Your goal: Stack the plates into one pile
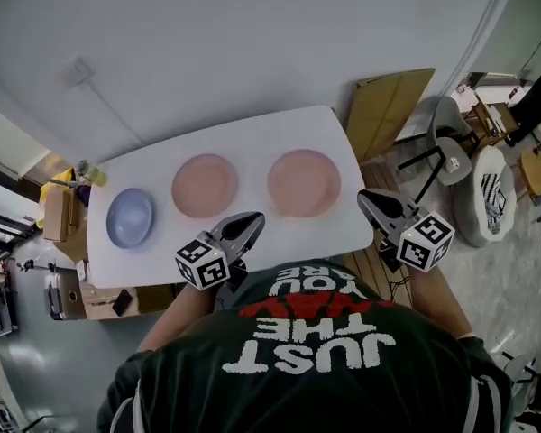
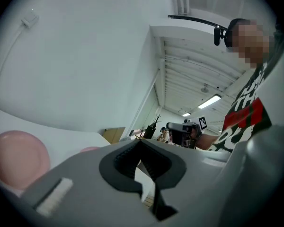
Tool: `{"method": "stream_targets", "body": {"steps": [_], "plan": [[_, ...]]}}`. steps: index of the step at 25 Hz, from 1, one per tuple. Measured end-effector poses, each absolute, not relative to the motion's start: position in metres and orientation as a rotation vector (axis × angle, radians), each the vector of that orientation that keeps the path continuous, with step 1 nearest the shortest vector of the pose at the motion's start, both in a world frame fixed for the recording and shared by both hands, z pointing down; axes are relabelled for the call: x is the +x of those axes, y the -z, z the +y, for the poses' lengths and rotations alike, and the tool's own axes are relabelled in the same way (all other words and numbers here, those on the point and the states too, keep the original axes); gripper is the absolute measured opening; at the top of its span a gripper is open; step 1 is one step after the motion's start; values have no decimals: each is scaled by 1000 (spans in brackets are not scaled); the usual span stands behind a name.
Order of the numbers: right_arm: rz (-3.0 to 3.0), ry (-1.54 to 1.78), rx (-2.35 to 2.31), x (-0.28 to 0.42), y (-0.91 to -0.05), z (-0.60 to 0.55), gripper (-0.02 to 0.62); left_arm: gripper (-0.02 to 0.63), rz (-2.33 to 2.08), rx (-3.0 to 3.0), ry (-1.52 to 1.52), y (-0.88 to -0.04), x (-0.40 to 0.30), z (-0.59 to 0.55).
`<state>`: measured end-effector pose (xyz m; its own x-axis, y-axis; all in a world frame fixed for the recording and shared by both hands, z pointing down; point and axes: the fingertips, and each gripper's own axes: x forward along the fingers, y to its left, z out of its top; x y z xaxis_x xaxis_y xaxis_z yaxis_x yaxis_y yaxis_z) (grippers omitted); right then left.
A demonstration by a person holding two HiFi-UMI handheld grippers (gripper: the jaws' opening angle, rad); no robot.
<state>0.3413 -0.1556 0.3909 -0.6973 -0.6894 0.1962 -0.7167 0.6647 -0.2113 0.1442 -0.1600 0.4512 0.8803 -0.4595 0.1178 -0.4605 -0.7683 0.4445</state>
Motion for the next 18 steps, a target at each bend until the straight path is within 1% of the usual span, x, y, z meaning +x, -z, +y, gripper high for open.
{"method": "stream_targets", "body": {"steps": [5, 10, 14, 15, 17, 18], "plan": [[-2743, -464, 1073, 348, -413, -208, 6, 8, -719, 2477, -63, -493, 166, -214], [-2739, -459, 910, 360, -435, -246, 6, 8, -906, 2298, -127, -547, 184, -255], [-2740, -460, 832, 359, -446, -270, 6, 12, -1043, 2108, -358, -623, 166, -271], [-2737, -454, 818, 356, -448, -274, 6, 30, -1041, 2053, -413, -643, 161, -273], [-2725, -447, 796, 350, -454, -278, 6, 110, -1012, 1959, -479, -676, 156, -276], [-2719, -451, 792, 348, -457, -278, 6, 131, -1003, 1923, -503, -689, 156, -277]]}}
